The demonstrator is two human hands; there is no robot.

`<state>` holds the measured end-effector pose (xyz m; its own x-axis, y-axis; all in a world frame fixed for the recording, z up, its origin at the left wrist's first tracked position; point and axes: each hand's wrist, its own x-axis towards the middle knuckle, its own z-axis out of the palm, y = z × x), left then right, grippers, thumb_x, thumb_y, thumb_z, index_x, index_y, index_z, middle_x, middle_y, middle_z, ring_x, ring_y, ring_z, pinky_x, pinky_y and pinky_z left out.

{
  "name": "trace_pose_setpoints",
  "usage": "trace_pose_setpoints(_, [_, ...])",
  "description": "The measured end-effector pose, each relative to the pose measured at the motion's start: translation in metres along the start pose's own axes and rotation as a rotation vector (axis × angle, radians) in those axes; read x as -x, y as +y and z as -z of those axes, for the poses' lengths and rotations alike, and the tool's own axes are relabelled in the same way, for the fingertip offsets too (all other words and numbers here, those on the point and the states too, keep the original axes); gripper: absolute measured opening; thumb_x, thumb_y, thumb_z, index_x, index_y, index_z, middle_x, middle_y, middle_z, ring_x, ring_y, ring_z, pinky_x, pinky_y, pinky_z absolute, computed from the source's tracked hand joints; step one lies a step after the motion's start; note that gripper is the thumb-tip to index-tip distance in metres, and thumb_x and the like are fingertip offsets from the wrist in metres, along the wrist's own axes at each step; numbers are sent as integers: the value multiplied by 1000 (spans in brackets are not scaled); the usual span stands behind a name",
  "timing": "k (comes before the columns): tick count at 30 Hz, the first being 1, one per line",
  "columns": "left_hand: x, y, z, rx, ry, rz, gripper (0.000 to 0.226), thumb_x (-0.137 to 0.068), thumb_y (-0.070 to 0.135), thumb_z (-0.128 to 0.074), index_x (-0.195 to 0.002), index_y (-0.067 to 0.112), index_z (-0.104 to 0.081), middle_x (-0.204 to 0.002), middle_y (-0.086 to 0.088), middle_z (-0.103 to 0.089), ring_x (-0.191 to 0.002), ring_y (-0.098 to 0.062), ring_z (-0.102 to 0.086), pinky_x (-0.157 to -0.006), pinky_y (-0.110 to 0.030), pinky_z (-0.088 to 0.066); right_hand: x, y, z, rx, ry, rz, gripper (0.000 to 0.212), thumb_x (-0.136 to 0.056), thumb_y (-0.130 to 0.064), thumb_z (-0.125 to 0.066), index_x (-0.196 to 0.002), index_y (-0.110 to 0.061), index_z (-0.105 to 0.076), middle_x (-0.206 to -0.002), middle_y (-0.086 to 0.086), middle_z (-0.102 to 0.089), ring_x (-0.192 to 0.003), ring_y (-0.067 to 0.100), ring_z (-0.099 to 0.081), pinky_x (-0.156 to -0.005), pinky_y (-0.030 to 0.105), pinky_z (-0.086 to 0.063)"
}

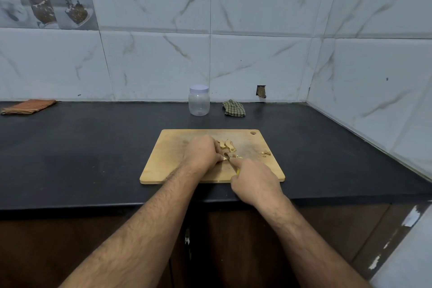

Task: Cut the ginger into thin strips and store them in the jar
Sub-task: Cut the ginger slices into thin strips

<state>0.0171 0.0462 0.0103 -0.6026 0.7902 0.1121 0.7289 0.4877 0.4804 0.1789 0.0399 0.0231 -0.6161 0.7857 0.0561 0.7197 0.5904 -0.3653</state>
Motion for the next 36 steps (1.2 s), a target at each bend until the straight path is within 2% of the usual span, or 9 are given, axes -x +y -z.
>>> trace_pose_setpoints(10, [-3, 9, 2, -18, -23, 83, 3, -79, 26, -77, -80, 23, -77, -88, 7, -72, -90, -14, -65, -79, -30, -56, -9, 2, 6, 68, -41, 13, 58, -93, -19, -49, -144, -45, -44, -133, -3, -59, -118, 20, -55, -77, 30, -42])
trace_pose_setpoints(16, [-7, 8, 4, 30, -58, 122, 11, -81, 28, -76, -88, 20, -77, -95, 4, -73, -93, -15, -65, -83, -33, -56, -7, 6, 7, 23, -47, 1, 58, -93, -21, -50, -146, -42, -42, -136, -4, -57, -118, 19, -55, -79, 29, -44])
trace_pose_setpoints(21, [-9, 4, 4, 85, -106, 136, 19, -82, 28, -75, -96, 15, -74, -99, 3, -73, -98, -17, -64, -86, -33, -54, -3, 3, -1, -50, -35, -14, 60, -92, -15, -49, -148, -35, -42, -137, -2, -57, -120, 22, -55, -90, 33, -50])
trace_pose_setpoints(25, [-8, 6, 3, 83, -124, 135, 11, -78, 22, -80, -89, 18, -76, -93, 5, -74, -95, -14, -66, -87, -33, -54, -3, 2, -5, -53, -32, 1, 60, -91, -13, -48, -148, -31, -43, -137, 1, -57, -120, 23, -54, -94, 34, -50])
trace_pose_setpoints(30, [-11, 8, 4, 70, -154, 165, 20, -75, 26, -81, -93, 18, -76, -95, 3, -73, -94, -16, -65, -85, -34, -56, -4, 6, 5, 37, -28, 0, 63, -91, -14, -48, -146, -43, -41, -134, -4, -59, -117, 19, -56, -78, 29, -45])
trace_pose_setpoints(36, [-14, 13, 10, 50, -234, 207, 30, -75, 30, -82, -100, 15, -74, -100, -3, -71, -95, -21, -65, -80, -33, -56, -3, 6, 9, 73, -32, 7, 60, -92, -17, -50, -145, -46, -43, -130, -6, -61, -113, 17, -57, -72, 28, -42])
